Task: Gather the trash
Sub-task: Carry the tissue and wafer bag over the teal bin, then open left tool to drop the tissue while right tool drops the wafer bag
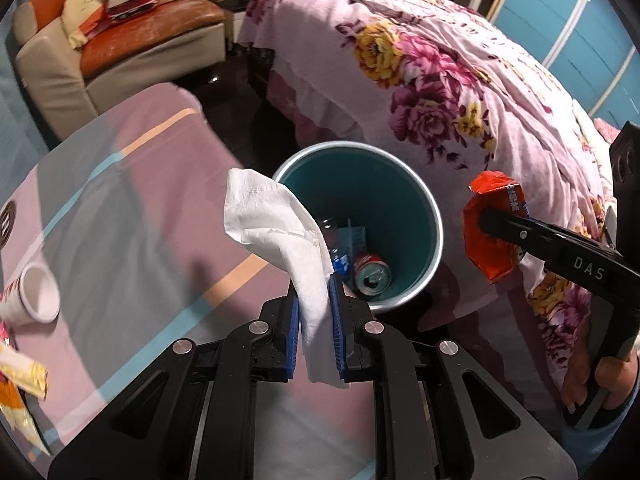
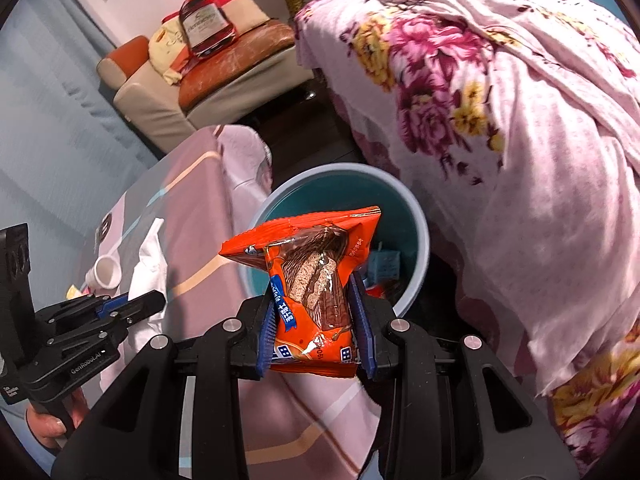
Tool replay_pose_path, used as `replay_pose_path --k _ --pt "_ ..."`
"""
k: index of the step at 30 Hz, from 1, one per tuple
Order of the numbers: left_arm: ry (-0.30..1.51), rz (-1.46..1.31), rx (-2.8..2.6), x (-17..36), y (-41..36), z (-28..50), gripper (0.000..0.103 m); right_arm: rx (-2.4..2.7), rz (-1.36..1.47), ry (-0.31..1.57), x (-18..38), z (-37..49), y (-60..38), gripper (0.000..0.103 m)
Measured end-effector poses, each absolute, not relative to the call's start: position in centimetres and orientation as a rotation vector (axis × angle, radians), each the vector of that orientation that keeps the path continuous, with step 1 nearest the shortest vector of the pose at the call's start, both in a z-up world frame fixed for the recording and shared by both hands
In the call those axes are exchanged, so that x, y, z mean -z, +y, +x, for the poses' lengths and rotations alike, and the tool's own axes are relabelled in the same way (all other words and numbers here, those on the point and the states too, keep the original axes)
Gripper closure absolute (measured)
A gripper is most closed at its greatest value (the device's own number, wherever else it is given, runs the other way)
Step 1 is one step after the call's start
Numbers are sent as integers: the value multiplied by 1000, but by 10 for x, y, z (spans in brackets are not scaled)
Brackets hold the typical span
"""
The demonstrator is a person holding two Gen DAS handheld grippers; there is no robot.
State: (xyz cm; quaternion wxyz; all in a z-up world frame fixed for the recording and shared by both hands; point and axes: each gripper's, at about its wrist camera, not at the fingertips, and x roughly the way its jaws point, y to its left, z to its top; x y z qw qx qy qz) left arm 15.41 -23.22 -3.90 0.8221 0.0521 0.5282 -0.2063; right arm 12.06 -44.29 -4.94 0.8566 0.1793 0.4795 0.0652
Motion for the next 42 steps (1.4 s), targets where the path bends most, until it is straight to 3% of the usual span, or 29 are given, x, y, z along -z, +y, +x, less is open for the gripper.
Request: replay_pose_path --k 22,23,25,27,29,36,42 --pt "1198 99 531 73 -273 199 87 -92 340 1058 53 158 -451 71" --pt "1197 104 529 73 -273 199 85 -90 337 1058 53 159 -450 71" --pt "1194 111 526 73 -272 201 67 -86 332 1060 52 161 -447 70" --pt "1178 113 518 71 -270 201 32 -82 327 1062 52 162 -445 70" --pt "1151 122 504 68 -267 200 24 -76 324 1067 53 164 -442 70" --pt "1145 108 486 65 -250 201 13 -69 302 1075 51 168 -431 68" --pt "1148 81 471 64 -229 196 11 -68 281 1076 48 169 -421 67"
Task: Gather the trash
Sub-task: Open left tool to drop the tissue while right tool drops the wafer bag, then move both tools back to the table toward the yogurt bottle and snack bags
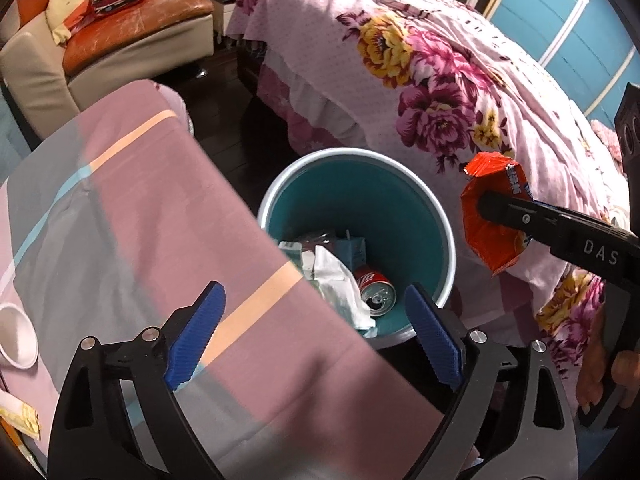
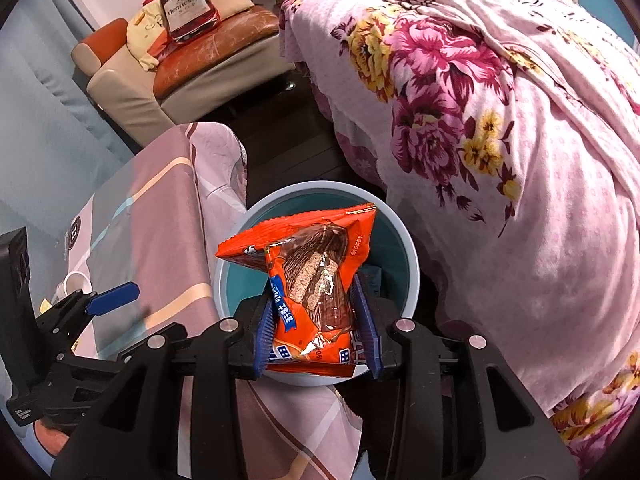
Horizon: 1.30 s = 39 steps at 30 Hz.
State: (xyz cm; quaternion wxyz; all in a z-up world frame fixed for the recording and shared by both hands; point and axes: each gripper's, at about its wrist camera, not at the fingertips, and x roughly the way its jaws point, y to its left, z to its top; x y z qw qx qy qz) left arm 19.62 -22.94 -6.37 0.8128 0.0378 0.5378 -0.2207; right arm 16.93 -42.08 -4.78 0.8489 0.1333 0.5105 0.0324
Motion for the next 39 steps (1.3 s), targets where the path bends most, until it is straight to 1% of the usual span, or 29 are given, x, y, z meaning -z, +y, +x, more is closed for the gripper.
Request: replay_pose_path --k 9,10,11,12,14,18,28,30,39 --pt "1153 36 446 63 -200 191 10 -65 256 1095 51 174 -406 64" --pt "1154 32 445 64 -197 190 10 -64 252 1098 51 175 -404 61" --pt "1154 29 443 64 -194 190 10 -63 249 1099 52 176 -402 55" --pt "1154 28 441 64 -192 189 10 -61 245 1099 52 176 -401 52" --pt "1153 22 436 65 -187 188 10 -57 241 1101 52 177 -398 40" --pt "1152 8 424 65 -177 187 9 -49 243 1110 53 177 -395 32" --pt "1142 -18 372 60 -140 175 9 -83 181 1130 48 169 -367 29" --pt "1138 -22 361 58 -132 172 9 -100 155 1129 44 166 -356 26" --pt "1111 -68 285 46 -77 150 8 -186 52 1125 29 154 -300 26"
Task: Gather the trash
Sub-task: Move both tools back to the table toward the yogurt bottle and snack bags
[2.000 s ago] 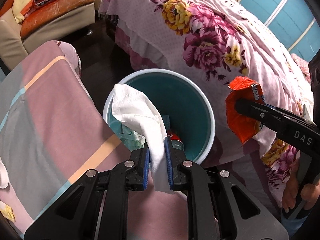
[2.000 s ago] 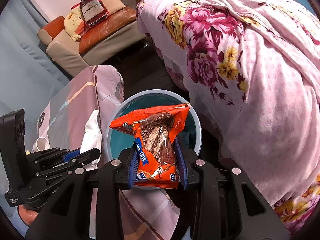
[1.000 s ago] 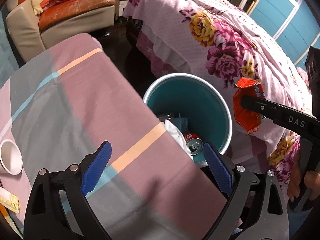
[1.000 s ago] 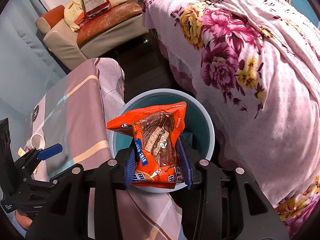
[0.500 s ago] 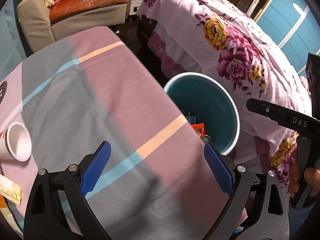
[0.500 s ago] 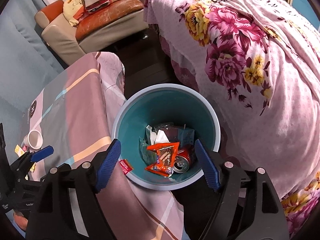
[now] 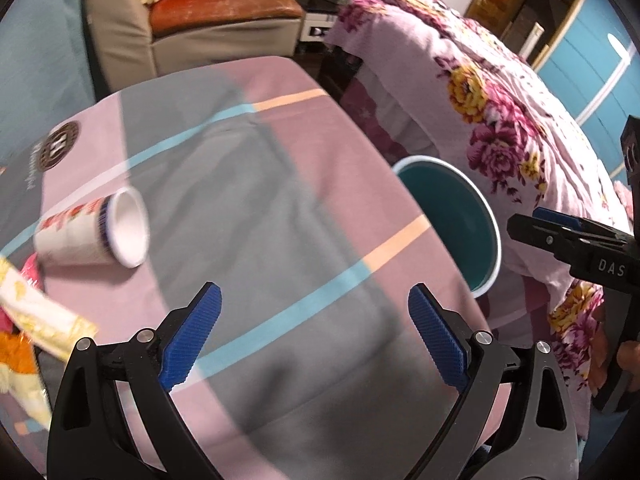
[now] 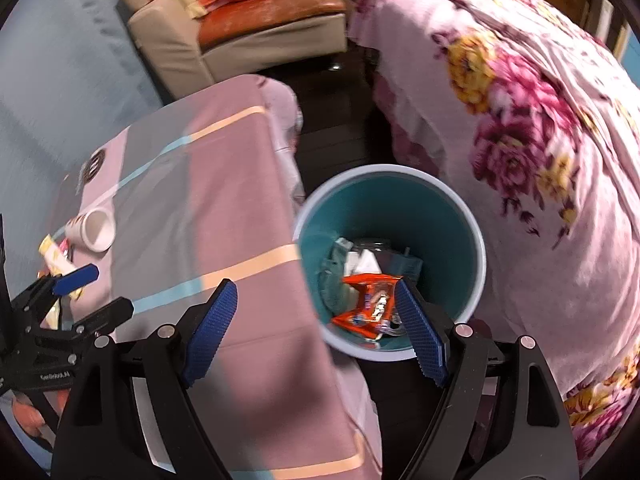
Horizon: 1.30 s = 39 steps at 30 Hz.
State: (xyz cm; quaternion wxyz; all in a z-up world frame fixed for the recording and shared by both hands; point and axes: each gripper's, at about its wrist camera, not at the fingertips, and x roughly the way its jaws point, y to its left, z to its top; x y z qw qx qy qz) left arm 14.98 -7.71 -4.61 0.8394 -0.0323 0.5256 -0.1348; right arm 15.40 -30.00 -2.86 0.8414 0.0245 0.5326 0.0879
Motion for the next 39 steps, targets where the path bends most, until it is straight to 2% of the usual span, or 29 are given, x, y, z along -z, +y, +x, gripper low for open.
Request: replay_pose_path --k 9,20,28,33,39 --pt "1084 -132 184 42 -2 123 8 -315 -111 1128 10 147 -220 26" --pt "1043 -364 15 46 127 93 8 -546 -431 1144 -4 152 -91 26" --pt "1023 -402 -76 52 182 83 8 -707 -734 1150 14 163 -6 26" --pt "1018 -410 -134 58 204 82 8 -782 -816 1161 28 180 30 26" --pt "1039 -418 -177 68 221 83 8 -887 -898 1196 51 201 71 31"
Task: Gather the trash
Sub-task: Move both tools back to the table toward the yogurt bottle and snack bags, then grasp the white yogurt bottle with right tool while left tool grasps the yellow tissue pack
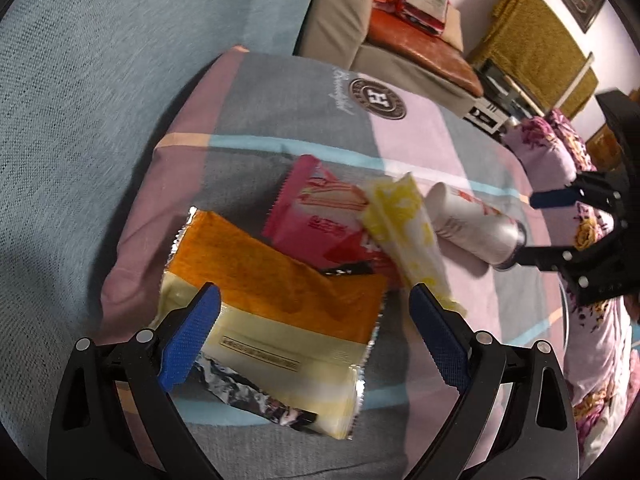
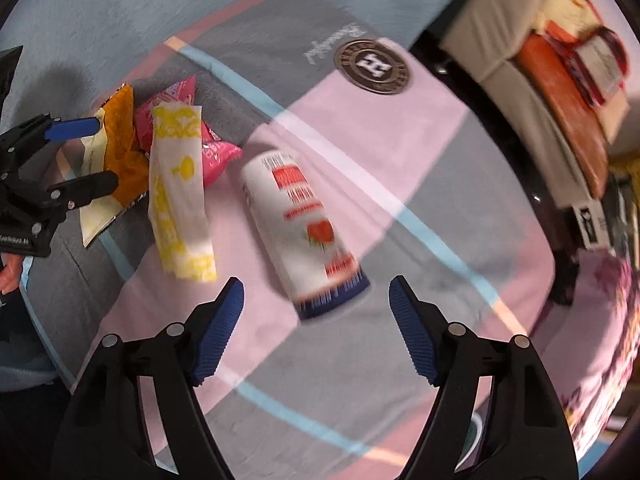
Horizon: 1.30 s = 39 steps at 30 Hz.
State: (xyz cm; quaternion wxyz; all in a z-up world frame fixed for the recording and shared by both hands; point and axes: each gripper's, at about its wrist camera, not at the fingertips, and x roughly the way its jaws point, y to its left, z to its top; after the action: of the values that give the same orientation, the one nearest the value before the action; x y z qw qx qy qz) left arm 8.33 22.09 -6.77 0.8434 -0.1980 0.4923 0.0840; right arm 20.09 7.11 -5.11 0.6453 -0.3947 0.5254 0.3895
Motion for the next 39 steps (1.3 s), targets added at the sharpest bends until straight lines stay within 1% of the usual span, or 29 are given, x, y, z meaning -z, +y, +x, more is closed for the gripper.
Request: replay_pose_path --k 6,10,14,25,26,27,30,38,39 --pt "1056 -422 -200 72 224 87 8 -958 -889 1259 77 217 89 32" --pt "1071 -406 -205 75 221 92 8 -954 -858 1306 92 220 81 44" --pt "1077 -398 -201 76 212 96 8 -947 -804 1302 90 215 65 49" --pt "1072 -387 -152 62 168 108 8 -767 -533 1325 68 212 -16 50" --pt "1072 -381 -152 61 163 110 11 -757 -511 1326 66 212 -24 50" --pt "1076 -375 -153 61 158 112 16 -750 -488 1326 66 214 -33 50" --pt "1101 -391 -166 67 147 120 27 -742 -424 1320 60 209 -54 50" --pt "1115 -377 -281 82 127 140 28 -734 -334 1283 51 197 -87 50" --pt "1119 -375 -284 83 125 142 31 -730 -322 1280 52 196 -88 50"
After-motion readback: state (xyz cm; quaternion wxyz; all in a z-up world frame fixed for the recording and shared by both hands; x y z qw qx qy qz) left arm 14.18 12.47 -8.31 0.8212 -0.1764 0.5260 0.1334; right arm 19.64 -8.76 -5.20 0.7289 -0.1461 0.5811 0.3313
